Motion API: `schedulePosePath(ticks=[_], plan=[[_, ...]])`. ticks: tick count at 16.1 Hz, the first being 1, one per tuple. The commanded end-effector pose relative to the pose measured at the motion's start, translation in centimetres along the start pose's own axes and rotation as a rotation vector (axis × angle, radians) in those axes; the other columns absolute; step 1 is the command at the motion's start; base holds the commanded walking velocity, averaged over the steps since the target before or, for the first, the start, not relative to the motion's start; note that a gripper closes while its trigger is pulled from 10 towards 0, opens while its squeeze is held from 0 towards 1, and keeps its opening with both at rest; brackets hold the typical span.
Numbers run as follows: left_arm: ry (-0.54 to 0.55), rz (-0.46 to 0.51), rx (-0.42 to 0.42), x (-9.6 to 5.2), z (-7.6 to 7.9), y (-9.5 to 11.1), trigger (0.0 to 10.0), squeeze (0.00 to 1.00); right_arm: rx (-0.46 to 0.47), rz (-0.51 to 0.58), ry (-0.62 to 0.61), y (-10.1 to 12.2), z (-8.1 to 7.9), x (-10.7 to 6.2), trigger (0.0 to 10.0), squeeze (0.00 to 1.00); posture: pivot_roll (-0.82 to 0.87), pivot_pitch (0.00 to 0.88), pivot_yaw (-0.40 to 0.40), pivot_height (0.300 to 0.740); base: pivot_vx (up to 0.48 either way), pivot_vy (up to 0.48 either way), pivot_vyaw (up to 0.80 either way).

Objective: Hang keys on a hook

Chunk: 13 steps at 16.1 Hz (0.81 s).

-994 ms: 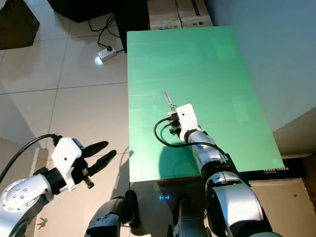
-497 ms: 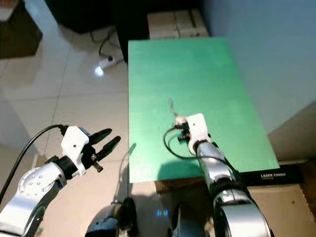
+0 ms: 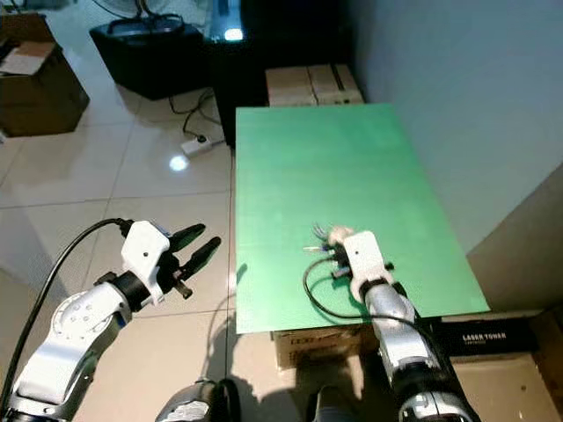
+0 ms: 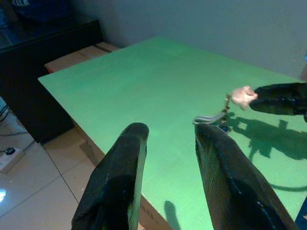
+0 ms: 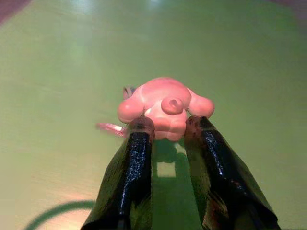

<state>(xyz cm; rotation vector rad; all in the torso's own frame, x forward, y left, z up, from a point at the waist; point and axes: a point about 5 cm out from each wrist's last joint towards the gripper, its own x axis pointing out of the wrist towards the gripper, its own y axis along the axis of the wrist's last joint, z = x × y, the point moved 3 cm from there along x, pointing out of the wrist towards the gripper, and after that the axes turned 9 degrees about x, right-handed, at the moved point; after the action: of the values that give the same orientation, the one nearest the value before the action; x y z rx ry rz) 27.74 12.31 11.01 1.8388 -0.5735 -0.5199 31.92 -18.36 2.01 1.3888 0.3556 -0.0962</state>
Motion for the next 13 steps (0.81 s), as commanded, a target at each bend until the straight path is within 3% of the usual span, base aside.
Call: schedulePosePath(ticks=[1, 2, 7, 8, 13], plan=[[-0.009, -0.008, 0.01, 0.0, 0.3, -0.3, 10.0, 0.0, -0.028, -0.026, -0.023, -0.3, 0.1, -0.3, 8.1, 0.0, -0.1, 0.093, 0.066, 0.74, 0.0, 0.0, 0.0], [-0.013, -0.006, 0.01, 0.0, 0.5, -0.3, 10.0, 0.0, -0.037, -0.044, -0.025, -0.6, 0.0, -0.4, 10.0, 0.0, -0.1, 0.099, 0.069, 0.74, 0.0, 0.0, 0.0], [-0.035, -0.009, 0.016, 0.0, 1.2, -0.5, 10.0, 0.0, -0.083, -0.13, -0.096, -2.3, 0.5, -1.7, 10.0, 0.0, -0.11, 0.102, 0.071, 0.74, 0.0, 0.0, 0.0], [-0.037, -0.009, 0.019, 0.0, 1.2, -0.5, 10.0, 0.0, -0.089, -0.162, -0.106, -2.9, 0.5, -2.1, 10.0, 1.0, -0.1, 0.101, 0.072, 0.74, 0.0, 0.0, 0.0], [-0.049, -0.011, 0.027, -0.1, 1.2, -0.6, 10.0, 0.0, -0.081, -0.243, -0.149, -4.5, 0.6, -3.2, 10.0, 1.0, -0.1, 0.105, 0.086, 0.74, 0.0, 0.0, 0.0]])
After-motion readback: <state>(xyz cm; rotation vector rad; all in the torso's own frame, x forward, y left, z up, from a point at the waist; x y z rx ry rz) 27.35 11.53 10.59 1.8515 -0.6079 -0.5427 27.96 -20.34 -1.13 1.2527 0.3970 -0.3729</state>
